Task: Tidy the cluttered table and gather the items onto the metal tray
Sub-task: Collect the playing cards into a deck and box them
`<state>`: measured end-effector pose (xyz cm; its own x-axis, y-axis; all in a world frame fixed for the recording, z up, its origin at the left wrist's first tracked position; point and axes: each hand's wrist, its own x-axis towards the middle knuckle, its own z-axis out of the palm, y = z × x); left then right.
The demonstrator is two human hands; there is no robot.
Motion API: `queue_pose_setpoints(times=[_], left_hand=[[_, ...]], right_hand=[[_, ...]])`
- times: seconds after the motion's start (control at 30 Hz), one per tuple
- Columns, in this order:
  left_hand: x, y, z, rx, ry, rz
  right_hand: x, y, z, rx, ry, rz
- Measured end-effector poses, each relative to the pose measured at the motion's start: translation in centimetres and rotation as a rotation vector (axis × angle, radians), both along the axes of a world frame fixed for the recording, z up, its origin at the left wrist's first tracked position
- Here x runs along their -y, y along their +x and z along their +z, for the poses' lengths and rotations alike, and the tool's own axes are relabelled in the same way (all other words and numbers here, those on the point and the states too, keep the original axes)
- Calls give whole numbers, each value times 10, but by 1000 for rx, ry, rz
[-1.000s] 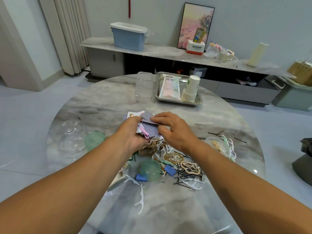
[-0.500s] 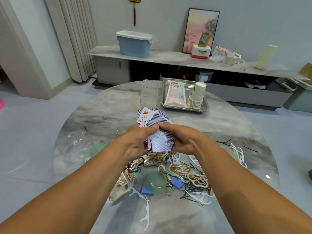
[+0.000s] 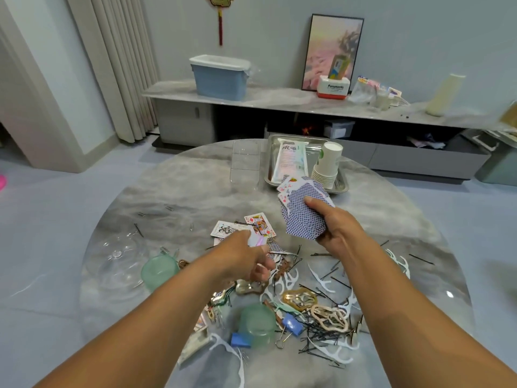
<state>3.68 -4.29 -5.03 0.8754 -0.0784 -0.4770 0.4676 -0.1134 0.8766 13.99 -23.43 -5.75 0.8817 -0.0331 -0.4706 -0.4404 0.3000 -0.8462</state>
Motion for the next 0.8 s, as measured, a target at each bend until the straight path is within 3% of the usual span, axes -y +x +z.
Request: queue_pose_setpoints(times=[0.2,0.27,0.33,0.43,0.53,0.67,0.8], left_hand=[[10,-9,-10,103,544,-327],[12,-8,-9,89,562,-368],[8,4,-5,136,560,-257],[-21,32,-9,213,751,30],[-57,49,-28,85,912,44],[-71,60,-44,21,971,-92],[-61,68,-50,80,813,-70]], right_hand=[[9,3,-15,-117,-42,-137],[5,5,-16,-122,-56,-139],[-1,8,-16,-117,-58,-131],[-14,11,-16,-114,-85,-103],[-31,14,-21,-115,-146,-44],[-61,21,-24,-122,-215,78],[-90,30,-17,-105,-358,233]])
